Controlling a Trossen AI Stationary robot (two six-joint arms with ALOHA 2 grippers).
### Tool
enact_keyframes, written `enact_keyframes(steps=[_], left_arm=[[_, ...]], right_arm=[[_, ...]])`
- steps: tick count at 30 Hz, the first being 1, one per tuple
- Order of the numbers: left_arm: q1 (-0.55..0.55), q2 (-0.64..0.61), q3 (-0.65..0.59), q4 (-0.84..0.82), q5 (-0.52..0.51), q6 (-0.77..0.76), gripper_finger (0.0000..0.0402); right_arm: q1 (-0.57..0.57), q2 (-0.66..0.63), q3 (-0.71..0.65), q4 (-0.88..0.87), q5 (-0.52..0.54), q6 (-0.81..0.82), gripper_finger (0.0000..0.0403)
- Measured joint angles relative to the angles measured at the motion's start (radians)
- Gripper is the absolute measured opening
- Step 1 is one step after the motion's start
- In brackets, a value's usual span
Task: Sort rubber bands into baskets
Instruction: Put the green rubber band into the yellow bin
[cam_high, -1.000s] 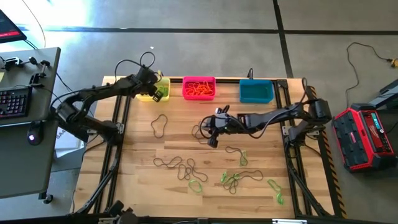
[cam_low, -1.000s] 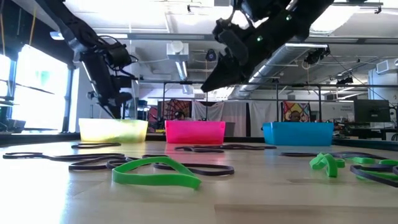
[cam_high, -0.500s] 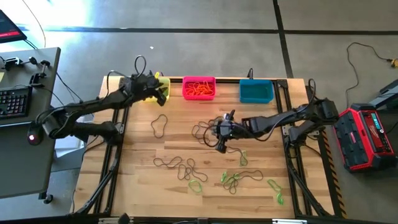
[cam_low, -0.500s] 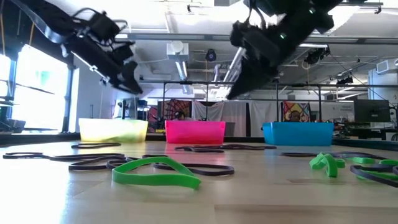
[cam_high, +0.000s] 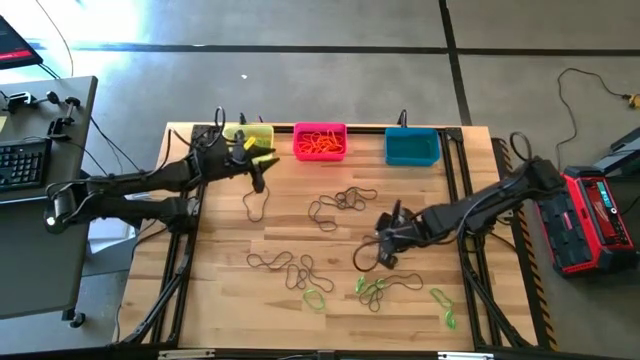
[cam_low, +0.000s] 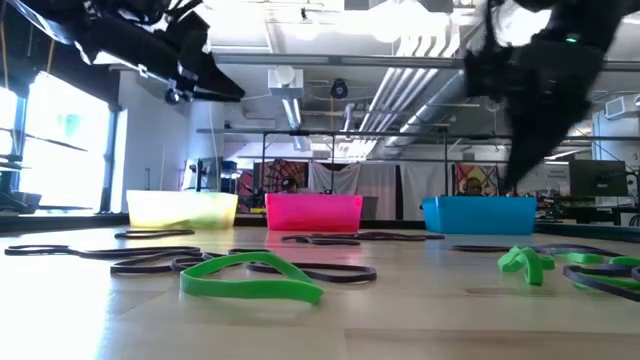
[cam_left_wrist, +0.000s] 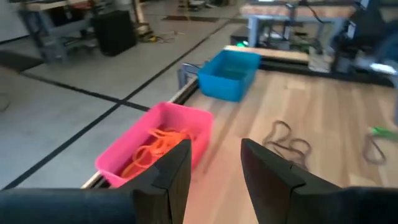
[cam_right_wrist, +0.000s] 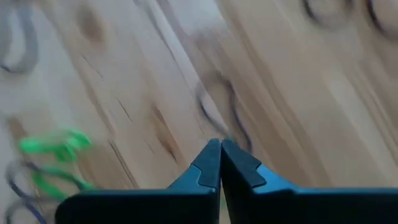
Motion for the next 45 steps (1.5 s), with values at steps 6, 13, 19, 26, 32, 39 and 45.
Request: enact_keyframes(steps=[6,13,19,26,32,39,45], left_arm=[[-0.056,0.026,0.0,0.0,-0.002,0.019,0.0133],[-0.068,0.041,0.0,0.004,-0.009,0.017,0.0133],[-0.068,0.041,0.0,0.004,-0.009,0.029,0.0133],[-0.067,0.041,0.0,0.002,-0.009,0.033,0.0133],[-0.067,0.041,0.0,0.0,-0.009,0.039,0.0133],[-0.067,0.041,0.0,-0.004,-0.009,0.039,0.0133],[-0.067,0.041,0.0,-0.008,-0.009,0.039,0.0133]], right_arm=[[0.017,0.018,0.0,-0.121,-0.076,0.105,0.0044],[-0.011,0.079,0.0,-0.172,-0.097,0.113,0.011],[-0.035,0.13,0.0,-0.166,-0.105,0.105,0.0116],[-0.061,0.156,0.0,-0.13,-0.151,0.066,0.0117],[-0.105,0.156,0.0,-0.117,-0.192,-0.006,0.0097],[-0.135,0.156,0.0,-0.125,-0.219,-0.08,0.0034],[-0.134,0.156,0.003,-0.137,-0.22,-0.094,0.0031]])
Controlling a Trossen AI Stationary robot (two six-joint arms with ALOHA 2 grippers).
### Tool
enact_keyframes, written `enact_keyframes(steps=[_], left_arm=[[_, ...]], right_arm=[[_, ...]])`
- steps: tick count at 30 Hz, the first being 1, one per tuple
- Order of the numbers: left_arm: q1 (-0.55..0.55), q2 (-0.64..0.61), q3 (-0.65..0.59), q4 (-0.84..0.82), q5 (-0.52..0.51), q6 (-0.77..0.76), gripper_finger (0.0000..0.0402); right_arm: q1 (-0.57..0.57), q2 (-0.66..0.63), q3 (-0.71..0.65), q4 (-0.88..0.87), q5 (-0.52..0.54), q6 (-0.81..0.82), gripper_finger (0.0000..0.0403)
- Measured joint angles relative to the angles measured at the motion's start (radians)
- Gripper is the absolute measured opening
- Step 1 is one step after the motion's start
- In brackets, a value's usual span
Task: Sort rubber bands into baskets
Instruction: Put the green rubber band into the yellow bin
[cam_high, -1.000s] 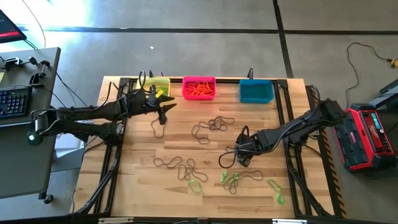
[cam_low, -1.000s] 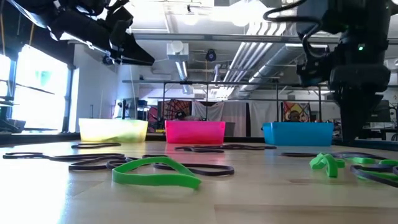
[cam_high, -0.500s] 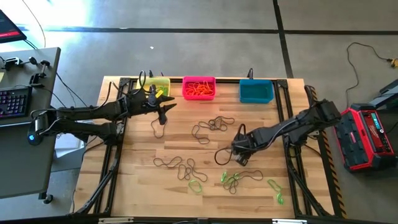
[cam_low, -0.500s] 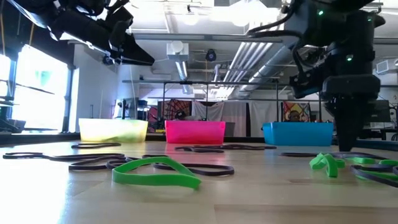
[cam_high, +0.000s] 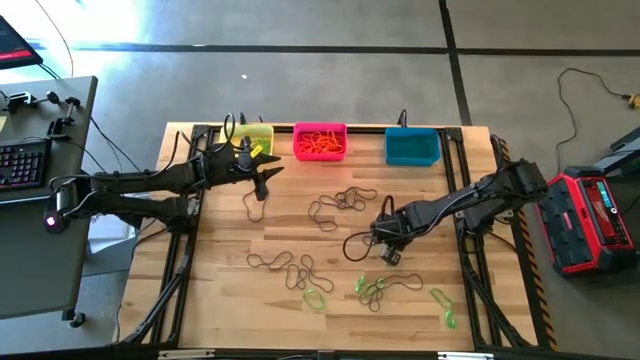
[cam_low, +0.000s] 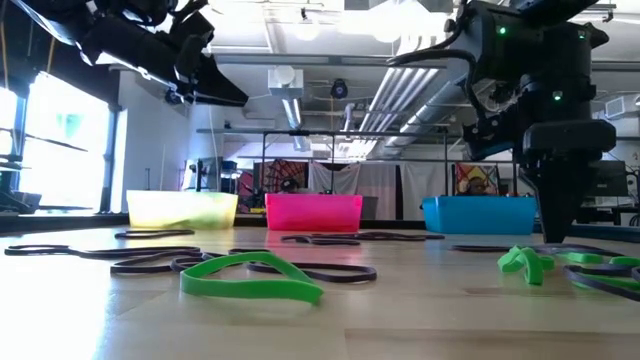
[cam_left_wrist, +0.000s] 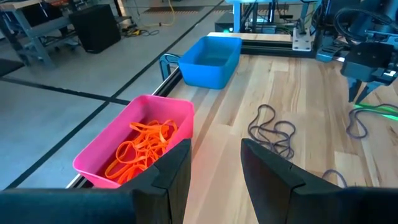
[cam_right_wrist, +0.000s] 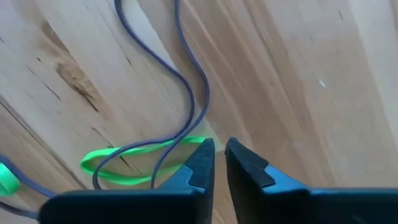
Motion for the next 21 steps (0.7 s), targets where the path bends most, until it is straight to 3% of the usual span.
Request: enact_keyframes(steps=[8,11,16,21], left_arm=[[0.0,0.0,0.0,0.0,0.0,0.0,0.0133],[0.0,0.0,0.0,0.0,0.0,-0.003,0.0133],[0.0,0.0,0.0,-0.001,0.0,-0.003,0.0133],[-0.001,0.0,0.0,-0.001,0.005,-0.006,0.0133]], right_arm=[[0.003,0.0,0.034,-0.049,-0.009,-0.049,0.013],[0.003,0.0,0.008,-0.04,-0.022,-0.072,0.0149],[0.003,-0.002,-0.043,0.047,-0.029,-0.075,0.0148],[0.003,-0.005,-0.063,0.08,-0.034,-0.075,0.0099]])
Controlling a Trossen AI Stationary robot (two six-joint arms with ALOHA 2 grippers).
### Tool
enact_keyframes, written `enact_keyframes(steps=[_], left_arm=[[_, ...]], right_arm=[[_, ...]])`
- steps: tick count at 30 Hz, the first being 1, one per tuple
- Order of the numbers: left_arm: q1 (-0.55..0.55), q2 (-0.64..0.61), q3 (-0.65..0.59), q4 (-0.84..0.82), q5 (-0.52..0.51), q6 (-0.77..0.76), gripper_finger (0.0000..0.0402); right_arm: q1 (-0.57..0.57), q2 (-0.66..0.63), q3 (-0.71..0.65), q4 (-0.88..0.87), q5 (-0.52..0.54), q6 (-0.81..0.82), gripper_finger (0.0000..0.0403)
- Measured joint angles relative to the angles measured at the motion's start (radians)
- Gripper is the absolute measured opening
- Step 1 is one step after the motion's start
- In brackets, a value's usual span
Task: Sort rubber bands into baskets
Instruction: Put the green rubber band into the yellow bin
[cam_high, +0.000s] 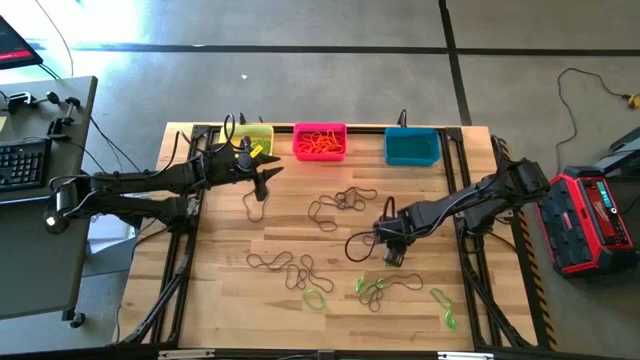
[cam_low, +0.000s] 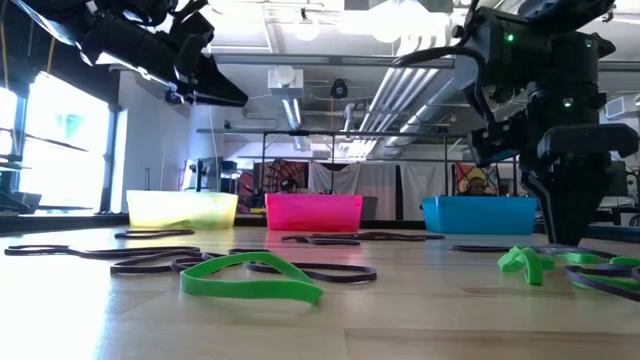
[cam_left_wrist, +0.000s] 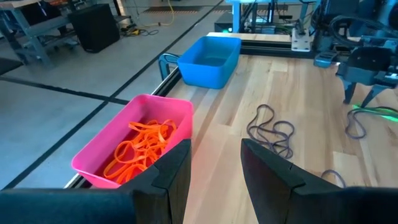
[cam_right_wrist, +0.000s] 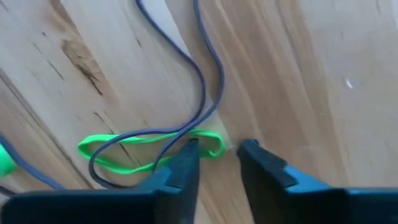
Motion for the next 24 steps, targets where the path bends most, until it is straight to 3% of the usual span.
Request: enact_keyframes(steps=[5,14,24], left_arm=[[-0.002,0.0,0.0,0.0,0.044,-0.023,0.0133],[-0.047,0.0,0.0,0.007,0.059,-0.046,0.0133],[-0.121,0.038,0.0,0.02,0.081,-0.095,0.0133]], right_arm=[[0.002,-0.017,-0.002,-0.002,0.019,-0.028,0.0011],[0.015,-0.069,0.074,-0.133,0.225,-0.018,0.0003],[0.046,-0.071,0.171,-0.188,0.577,-0.063,0.0002]])
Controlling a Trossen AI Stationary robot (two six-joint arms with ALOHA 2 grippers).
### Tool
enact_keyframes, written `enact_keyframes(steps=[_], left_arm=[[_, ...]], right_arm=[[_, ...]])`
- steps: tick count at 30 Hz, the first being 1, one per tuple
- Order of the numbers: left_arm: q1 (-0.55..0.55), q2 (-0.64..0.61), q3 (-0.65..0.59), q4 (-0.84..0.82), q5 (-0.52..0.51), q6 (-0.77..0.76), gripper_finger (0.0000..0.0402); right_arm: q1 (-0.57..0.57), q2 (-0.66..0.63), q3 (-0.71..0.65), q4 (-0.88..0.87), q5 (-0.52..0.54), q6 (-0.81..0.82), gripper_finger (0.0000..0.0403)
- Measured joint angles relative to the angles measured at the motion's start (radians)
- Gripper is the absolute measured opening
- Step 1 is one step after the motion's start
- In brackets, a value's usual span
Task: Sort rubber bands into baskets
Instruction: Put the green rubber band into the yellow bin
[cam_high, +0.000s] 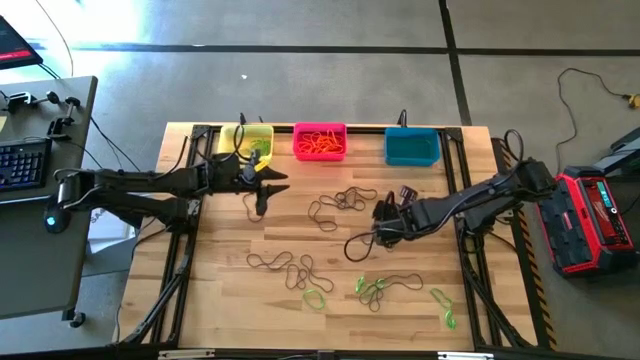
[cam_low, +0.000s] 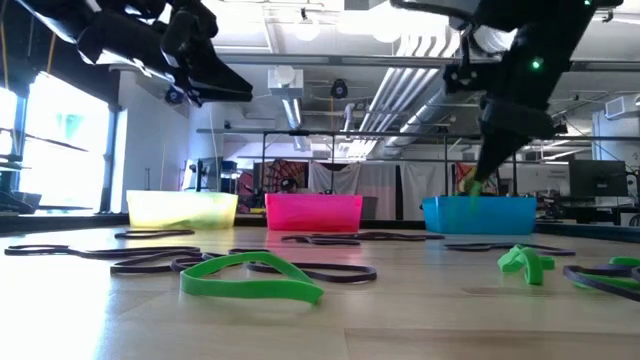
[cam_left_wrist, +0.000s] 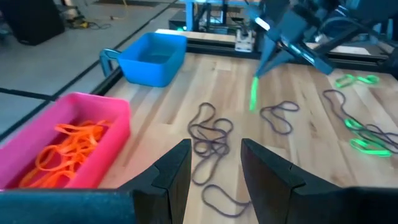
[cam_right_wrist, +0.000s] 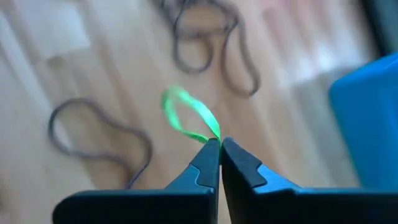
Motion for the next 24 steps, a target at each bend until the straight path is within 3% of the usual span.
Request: enact_keyframes(steps=[6,12,16,24], left_arm=[[-0.049,0.102,0.0,0.108,0.0,-0.007,0.0135],[-0.101,0.257,0.0,0.301,-0.006,-0.007,0.0153],[-0.128,0.339,0.001,0.4,-0.062,-0.035,0.0172],[-0.19,0.455,0.028,0.513,-0.076,-0.152,0.02]], right_arm=[[0.013,0.0,0.03,0.118,0.185,-0.065,0.0001],[0.004,0.002,0.031,0.36,0.187,-0.184,0.0001],[0.004,0.003,0.031,0.491,0.191,-0.253,0.0001],[0.004,0.003,0.031,0.632,0.178,-0.388,0.0]])
